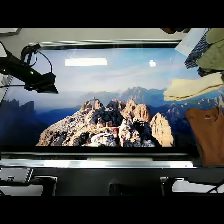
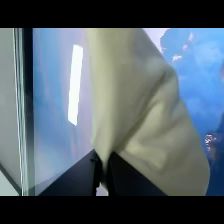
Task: Fold the clothes and pants, and hang the long-sleeved shirts on hangers.
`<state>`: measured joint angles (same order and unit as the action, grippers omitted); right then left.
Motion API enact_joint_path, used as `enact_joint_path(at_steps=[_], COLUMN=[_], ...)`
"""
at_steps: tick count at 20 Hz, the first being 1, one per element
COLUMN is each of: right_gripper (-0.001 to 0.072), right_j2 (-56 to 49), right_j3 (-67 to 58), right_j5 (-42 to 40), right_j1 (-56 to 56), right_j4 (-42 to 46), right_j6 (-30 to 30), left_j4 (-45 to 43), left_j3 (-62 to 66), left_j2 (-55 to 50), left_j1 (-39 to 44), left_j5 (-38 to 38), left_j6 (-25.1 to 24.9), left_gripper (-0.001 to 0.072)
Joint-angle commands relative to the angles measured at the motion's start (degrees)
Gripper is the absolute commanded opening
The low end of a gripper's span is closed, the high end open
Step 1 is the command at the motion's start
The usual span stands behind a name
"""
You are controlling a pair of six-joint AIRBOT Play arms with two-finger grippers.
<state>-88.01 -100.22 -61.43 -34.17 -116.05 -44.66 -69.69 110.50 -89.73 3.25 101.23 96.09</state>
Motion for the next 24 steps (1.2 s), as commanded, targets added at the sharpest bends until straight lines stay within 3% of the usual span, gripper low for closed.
enact_joint_path(at_steps=[1,7,19,24], right_gripper=[0.0029,0.0029,0.0029,0.0029], right_j2=[3.2,7.8,14.2,14.9], right_j3=[0.0,0.0,0.0,0.0], right_j5=[-2.6,-8.1,-18.1,-28.0], right_j1=[-1.0,-1.0,-1.0,-1.0], right_j4=[8.0,15.4,25.0,26.8], right_j6=[10.0,18.0,20.8,19.9], left_j4=[0.0,0.0,0.0,0.0], left_j3=[0.0,0.0,0.0,0.0], left_j2=[0.0,0.0,0.0,0.0], left_j1=[0.0,0.0,0.0,0.0], left_j5=[1.4,2.0,2.5,2.6], left_j6=[0.0,0.0,0.0,0.0], left_gripper=[0.0019,0.0019,0.0019,0.0019])
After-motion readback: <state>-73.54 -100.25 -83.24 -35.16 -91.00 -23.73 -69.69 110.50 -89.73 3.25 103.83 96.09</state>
